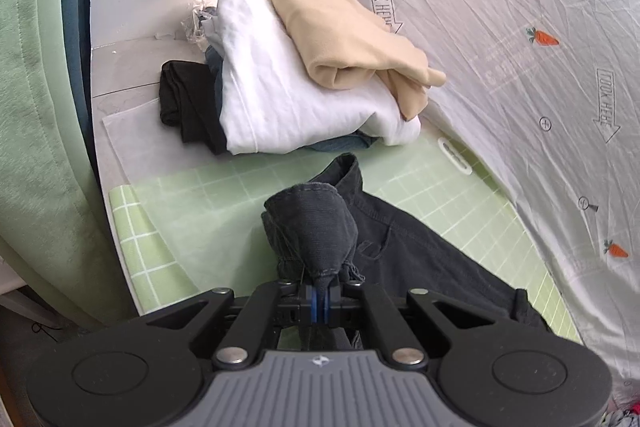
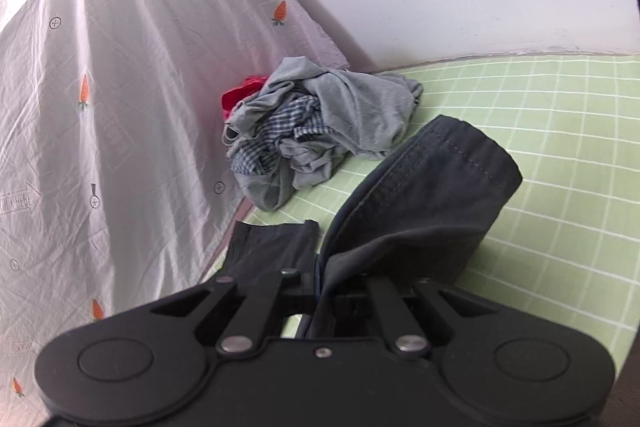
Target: Fold clothes
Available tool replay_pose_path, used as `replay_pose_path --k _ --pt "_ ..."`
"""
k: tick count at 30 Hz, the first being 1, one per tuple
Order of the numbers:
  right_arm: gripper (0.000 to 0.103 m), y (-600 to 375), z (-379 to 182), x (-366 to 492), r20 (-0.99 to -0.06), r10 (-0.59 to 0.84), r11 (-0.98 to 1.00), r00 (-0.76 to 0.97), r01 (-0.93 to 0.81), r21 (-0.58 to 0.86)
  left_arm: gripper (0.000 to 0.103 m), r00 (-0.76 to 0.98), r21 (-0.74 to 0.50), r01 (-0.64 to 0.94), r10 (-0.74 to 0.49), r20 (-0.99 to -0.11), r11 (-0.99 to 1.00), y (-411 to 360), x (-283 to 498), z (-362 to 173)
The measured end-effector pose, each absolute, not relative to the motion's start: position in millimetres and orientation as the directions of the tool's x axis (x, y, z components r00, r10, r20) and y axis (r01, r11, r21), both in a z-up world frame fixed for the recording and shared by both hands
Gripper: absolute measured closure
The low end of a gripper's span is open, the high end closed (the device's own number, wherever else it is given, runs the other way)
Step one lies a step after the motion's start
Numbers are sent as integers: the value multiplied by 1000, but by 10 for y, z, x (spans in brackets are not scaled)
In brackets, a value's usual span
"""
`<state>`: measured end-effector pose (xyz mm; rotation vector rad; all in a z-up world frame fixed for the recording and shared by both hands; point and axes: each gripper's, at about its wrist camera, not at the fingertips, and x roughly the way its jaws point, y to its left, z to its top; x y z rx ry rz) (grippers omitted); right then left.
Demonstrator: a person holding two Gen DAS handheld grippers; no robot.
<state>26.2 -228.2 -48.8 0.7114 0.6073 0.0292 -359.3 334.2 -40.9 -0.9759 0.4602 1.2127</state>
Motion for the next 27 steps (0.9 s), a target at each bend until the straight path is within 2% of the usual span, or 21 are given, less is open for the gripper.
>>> replay_pose_path --k 12,18,20,21,22,23,25,26,27 --pt "99 -1493 -405 1517 -555 295 827 778 83 556 99 277 -414 -900 549 -789 -140 3835 -3137 -732" --pt "98 -789 -157 2332 -575 334 864 747 2 504 99 269 -430 -891 595 -757 -145 4336 -2666 -739" --pt "95 -417 -292 2821 -635 340 889 694 -17 457 95 253 -411 -899 587 -769 -150 4553 -2428 -845" --pt "85 -266 -407 3009 -663 357 890 657 -24 456 87 240 -394 -906 578 -780 -155 4625 -2324 -888" --pt "63 -120 -526 3193 -690 376 889 618 -30 457 76 226 -375 -913 568 -792 -161 4685 -2226 -928" --pt "56 27 -645 3376 -715 393 888 578 -36 459 72 224 -365 -919 566 -793 -148 4699 -2144 -942" --pt "53 43 -737 3322 -685 413 857 601 -2 515 50 234 -350 -932 579 -781 -96 4601 -2074 -934" --pt "50 45 -780 3285 -667 421 840 615 15 543 43 229 -330 -941 583 -779 -72 4527 -2059 -936" --pt "41 -9 -813 3183 -651 424 830 630 18 558 34 224 -310 -950 588 -777 -48 4452 -2045 -938"
